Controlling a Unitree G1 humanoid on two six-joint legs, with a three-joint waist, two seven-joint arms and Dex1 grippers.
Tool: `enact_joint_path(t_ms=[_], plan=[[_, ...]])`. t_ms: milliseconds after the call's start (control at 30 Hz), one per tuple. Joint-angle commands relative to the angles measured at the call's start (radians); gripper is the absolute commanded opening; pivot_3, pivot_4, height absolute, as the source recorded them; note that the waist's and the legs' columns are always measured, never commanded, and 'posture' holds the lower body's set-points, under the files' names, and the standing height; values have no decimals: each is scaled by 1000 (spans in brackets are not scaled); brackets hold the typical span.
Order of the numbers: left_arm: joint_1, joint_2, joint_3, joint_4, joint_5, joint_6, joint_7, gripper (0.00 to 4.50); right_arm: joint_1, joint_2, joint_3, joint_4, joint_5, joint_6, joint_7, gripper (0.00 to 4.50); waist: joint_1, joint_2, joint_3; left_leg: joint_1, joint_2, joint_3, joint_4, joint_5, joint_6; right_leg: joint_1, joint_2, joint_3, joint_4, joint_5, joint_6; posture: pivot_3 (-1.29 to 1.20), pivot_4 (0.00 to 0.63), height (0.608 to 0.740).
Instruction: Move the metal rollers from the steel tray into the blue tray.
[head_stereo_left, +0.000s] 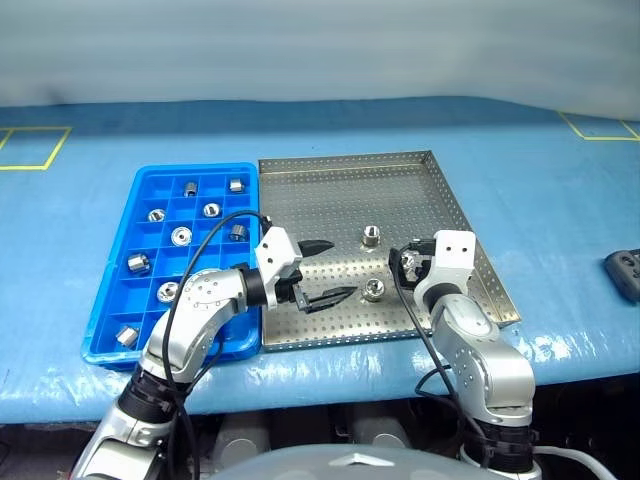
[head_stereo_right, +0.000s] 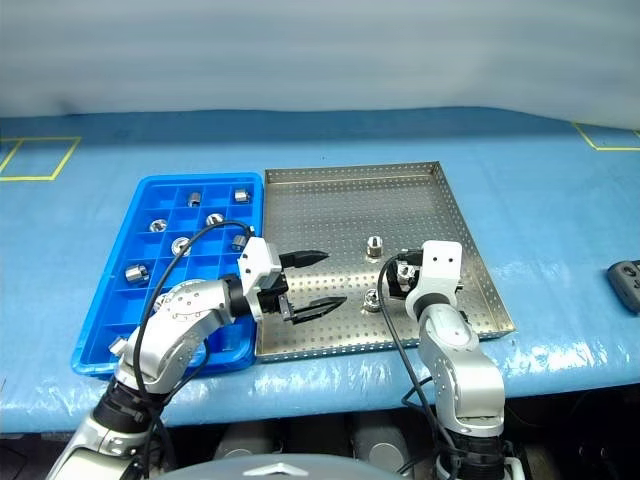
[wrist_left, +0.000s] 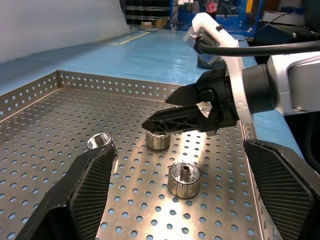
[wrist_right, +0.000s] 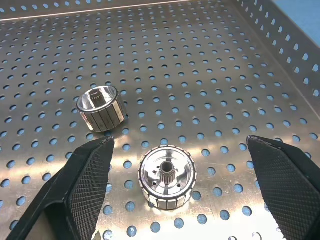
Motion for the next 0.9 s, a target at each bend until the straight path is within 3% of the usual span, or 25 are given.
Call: enact_joint_path(t_ms=[33,567,700,900], plan=[[8,4,2,-60,-22,-4,-7,4489,-31,9,-14,15,2,-10,6,4500,0,0,0,0,0,0,0,0,0,0,0,0,0,0,0,-26,150,740],[39,-23,14,-62,-11,-20,62,4489,-65,53,-48,180,-27,-95,-27,4500,2,0,0,0,0,0,0,0,0,0,0,1,0,0,1,-1,150,740],[39,-25,13,-60,-13,-19,68,4500,-64,60,-58,188,-35,-99,-36,3633,3,0,0,0,0,0,0,0,0,0,0,1,0,0,1,-1,150,740],[40,-32,16,-58,-20,-16,76,4500,-53,66,-58,154,-32,-79,-32,1704,5,0,0,0,0,0,0,0,0,0,0,1,0,0,1,7,150,740]])
